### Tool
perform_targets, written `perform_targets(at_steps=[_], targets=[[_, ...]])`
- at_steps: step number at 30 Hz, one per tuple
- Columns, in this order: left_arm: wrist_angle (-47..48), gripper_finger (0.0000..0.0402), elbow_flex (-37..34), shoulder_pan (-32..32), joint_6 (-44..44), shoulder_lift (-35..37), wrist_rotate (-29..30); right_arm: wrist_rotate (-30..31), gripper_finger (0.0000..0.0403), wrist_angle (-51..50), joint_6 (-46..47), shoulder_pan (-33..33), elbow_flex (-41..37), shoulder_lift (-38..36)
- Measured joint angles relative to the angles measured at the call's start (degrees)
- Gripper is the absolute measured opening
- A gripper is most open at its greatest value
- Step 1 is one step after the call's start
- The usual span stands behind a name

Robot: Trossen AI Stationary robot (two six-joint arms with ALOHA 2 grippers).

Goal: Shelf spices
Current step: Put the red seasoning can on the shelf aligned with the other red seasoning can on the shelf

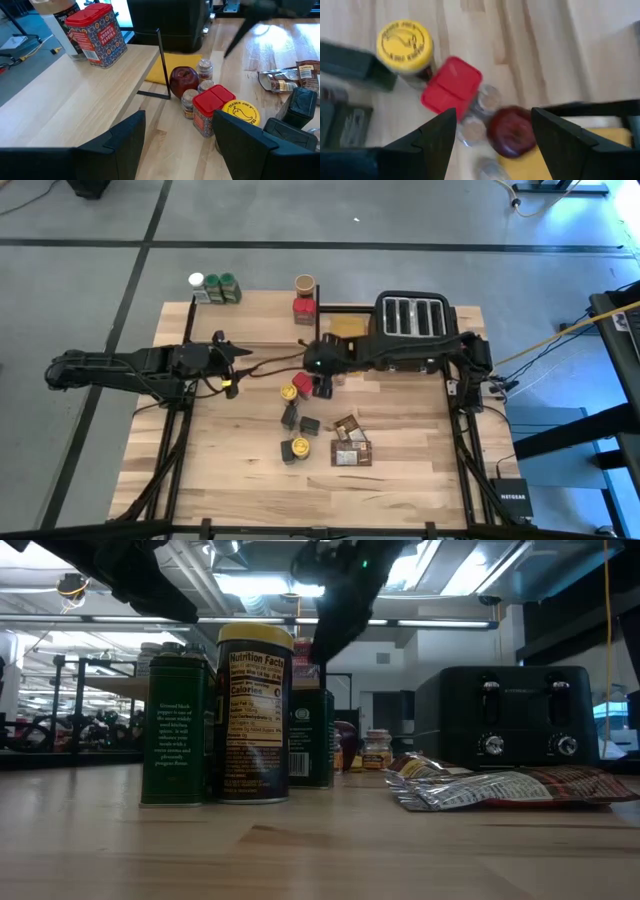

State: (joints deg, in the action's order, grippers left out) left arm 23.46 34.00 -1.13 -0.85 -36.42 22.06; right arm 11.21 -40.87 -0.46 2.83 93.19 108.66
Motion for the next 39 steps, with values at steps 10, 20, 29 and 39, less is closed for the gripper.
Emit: perform_targets(at_steps=[10,20,29,39], targets=[[-0.06,0.0225,0.00,0.01,-0.23,-0.65,0.01,2.78,0.0262,23.24,5.30,-4.89,-14.25,0.00],[-0.09,0.0225,0.00,0.01,-0.50,-1.27,0.01,7.23,0.0262,34.99,9.04,-5.07,-20.76,0.00],[-0.11,0.0225,0.00,-0.01,-0.29,-1.32,0.03,5.66,0.0262,37.52,10.65,-5.11,-22.75,0.79],[-0.09,0.0225,0.00,-0.01,-0.31,-1.68,0.88,7.47,0.0262,39.66,10.49,-4.98,-22.56,3.66]])
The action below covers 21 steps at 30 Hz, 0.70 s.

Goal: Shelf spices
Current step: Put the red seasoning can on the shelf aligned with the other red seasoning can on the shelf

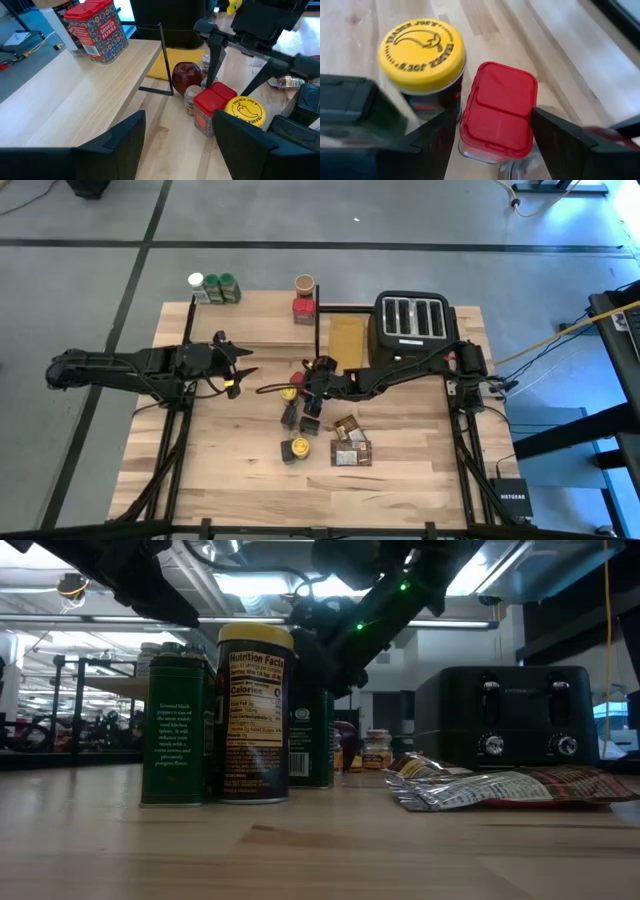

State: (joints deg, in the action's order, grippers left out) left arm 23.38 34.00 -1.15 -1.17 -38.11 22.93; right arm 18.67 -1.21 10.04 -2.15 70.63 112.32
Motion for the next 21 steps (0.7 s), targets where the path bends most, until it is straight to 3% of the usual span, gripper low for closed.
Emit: perform_targets(at_steps=[9,21], targets=[[0.02,0.0225,0.00,0.00,-0.11,-0.15,0.07,4.66,0.0262,1.94,-0.02,-0.04,-0.14,1.07],[0.09,0.0225,0.00,0.00,-0.07,-0.15,0.07,-0.17,0.0262,3.95,-0.47,-0.04,-0.20,1.22]])
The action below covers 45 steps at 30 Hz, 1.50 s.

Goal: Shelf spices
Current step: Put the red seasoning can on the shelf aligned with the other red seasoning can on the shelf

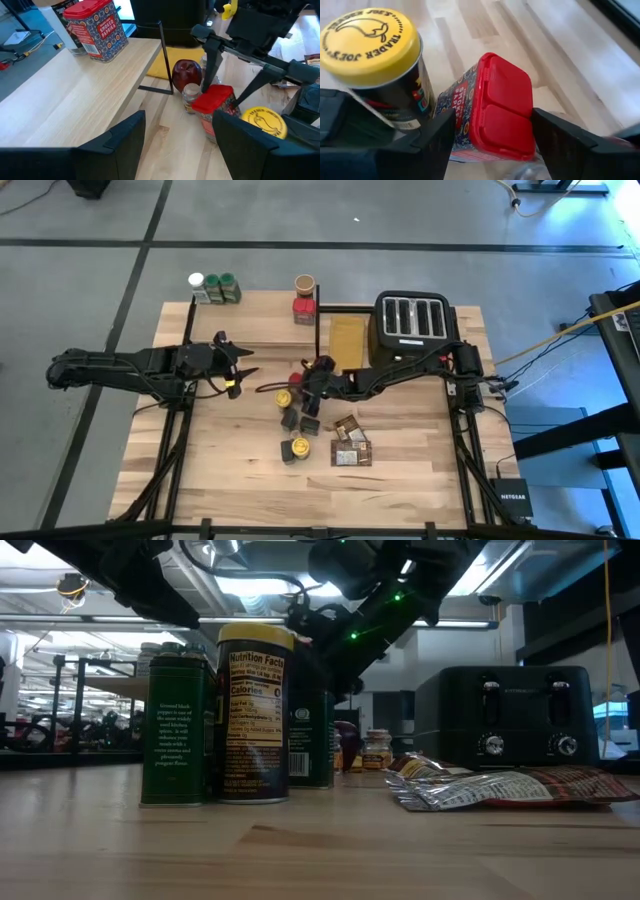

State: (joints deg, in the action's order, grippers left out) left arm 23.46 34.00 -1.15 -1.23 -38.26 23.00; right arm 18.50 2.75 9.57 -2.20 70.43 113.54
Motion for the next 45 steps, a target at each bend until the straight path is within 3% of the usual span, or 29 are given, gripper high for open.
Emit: perform_targets(at_steps=[9,22,27,37,45], targets=[[-0.01,0.0225,0.00,-0.01,0.11,0.00,0.00,-2.41,0.0262,-0.41,-7.78,-1.09,3.62,0.04],[0.48,0.0225,0.00,0.00,0.07,0.00,-0.02,-3.20,0.0262,-10.92,-8.59,-0.26,9.98,0.04],[0.80,0.0225,0.00,0.00,-0.29,0.00,-0.05,-6.56,0.0263,-12.94,-8.31,1.27,11.35,-0.02],[1.77,0.0225,0.00,0.00,-1.06,0.00,-0.11,-18.46,0.0338,-15.52,-5.07,5.22,11.32,-0.02],[1.57,0.0225,0.00,0.00,-0.70,0.00,-0.09,-17.76,0.0341,-15.89,-5.49,4.33,11.28,2.17]])
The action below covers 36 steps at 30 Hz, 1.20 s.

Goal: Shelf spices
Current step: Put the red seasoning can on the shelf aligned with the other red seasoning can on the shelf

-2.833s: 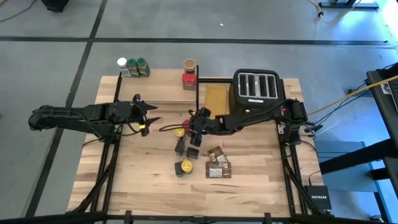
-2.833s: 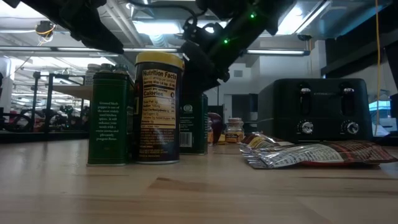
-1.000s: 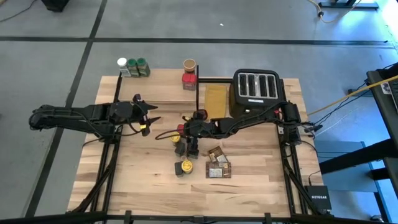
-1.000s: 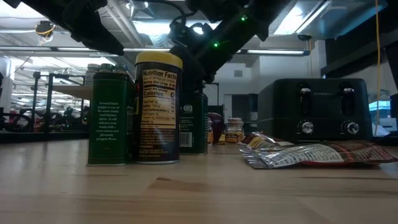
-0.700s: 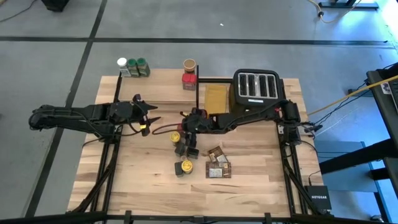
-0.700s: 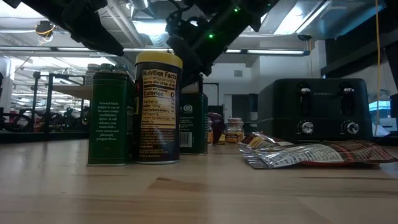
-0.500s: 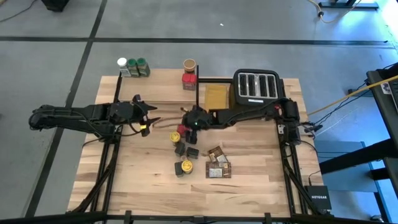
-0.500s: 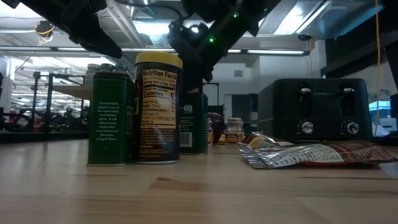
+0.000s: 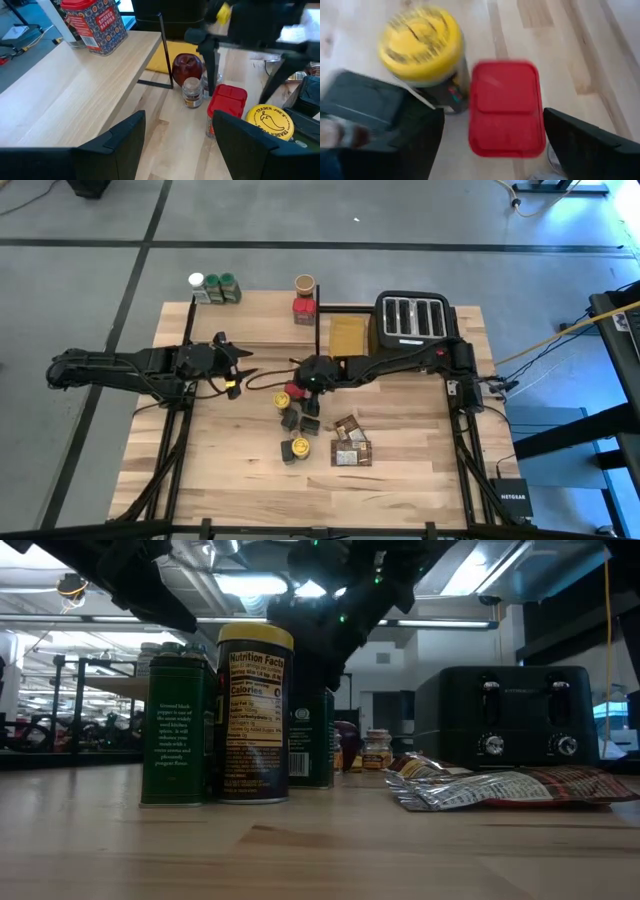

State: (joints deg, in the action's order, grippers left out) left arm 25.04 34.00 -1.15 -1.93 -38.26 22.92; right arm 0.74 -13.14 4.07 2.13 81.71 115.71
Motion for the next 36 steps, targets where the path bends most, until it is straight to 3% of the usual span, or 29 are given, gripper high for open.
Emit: perform_targets(at_steps=[5,10,21,26,34,36], targets=[[0.00,0.0225,0.00,0.00,-0.15,0.00,0.00,0.62,0.0299,-0.42,0.15,0.18,-0.07,1.56],[0.05,0.0225,0.00,0.00,0.00,0.00,0.02,0.60,0.0222,-0.94,-1.22,0.09,-0.06,0.97],[0.07,0.0225,0.00,0.00,0.00,0.00,0.02,4.00,0.0221,-3.76,-6.35,0.15,0.15,-7.97],[-0.17,0.0225,0.00,0.00,0.00,0.00,0.02,8.11,0.0221,-7.77,-13.20,0.73,5.59,-10.76],[-0.12,0.0225,0.00,0.00,-0.13,0.00,0.02,8.63,0.0221,-18.54,-22.84,9.24,16.79,-10.75],[0.10,0.0225,0.00,0.00,-0.20,-0.01,0.04,6.36,0.0221,-20.22,-23.72,12.26,17.92,-10.68]])
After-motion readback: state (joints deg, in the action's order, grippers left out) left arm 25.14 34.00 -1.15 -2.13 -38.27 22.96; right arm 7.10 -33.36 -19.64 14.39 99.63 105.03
